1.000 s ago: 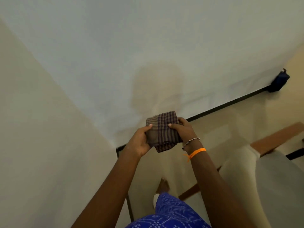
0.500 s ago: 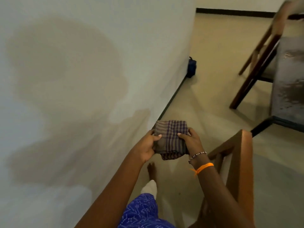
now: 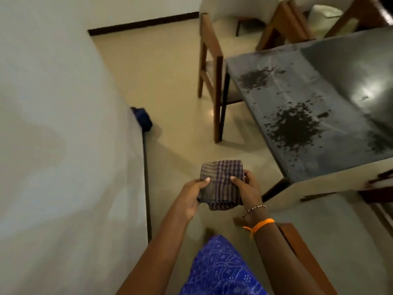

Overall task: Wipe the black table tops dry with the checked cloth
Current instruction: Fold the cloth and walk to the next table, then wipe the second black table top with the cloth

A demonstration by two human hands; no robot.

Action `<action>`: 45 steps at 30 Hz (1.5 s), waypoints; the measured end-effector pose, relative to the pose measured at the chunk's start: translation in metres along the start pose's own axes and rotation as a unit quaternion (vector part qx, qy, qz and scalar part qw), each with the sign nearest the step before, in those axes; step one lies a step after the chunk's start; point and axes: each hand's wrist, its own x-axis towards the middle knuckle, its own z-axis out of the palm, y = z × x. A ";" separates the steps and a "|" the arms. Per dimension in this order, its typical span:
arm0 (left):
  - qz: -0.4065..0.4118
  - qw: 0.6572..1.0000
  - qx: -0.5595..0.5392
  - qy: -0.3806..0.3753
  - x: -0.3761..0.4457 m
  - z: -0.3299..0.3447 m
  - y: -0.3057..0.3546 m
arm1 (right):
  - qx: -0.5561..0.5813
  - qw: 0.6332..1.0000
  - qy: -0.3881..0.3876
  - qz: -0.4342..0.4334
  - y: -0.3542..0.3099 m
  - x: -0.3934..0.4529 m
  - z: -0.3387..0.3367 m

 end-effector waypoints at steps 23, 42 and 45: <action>-0.002 0.885 0.365 -0.288 0.331 0.332 0.270 | 0.086 0.946 0.312 0.014 -0.158 0.394 -0.099; 0.282 0.672 0.638 -0.249 0.559 0.486 0.389 | -0.488 0.755 0.400 0.176 -0.211 0.660 -0.170; 0.265 0.686 0.634 -0.239 0.578 0.485 0.401 | -0.537 0.775 0.321 0.092 -0.228 0.703 -0.146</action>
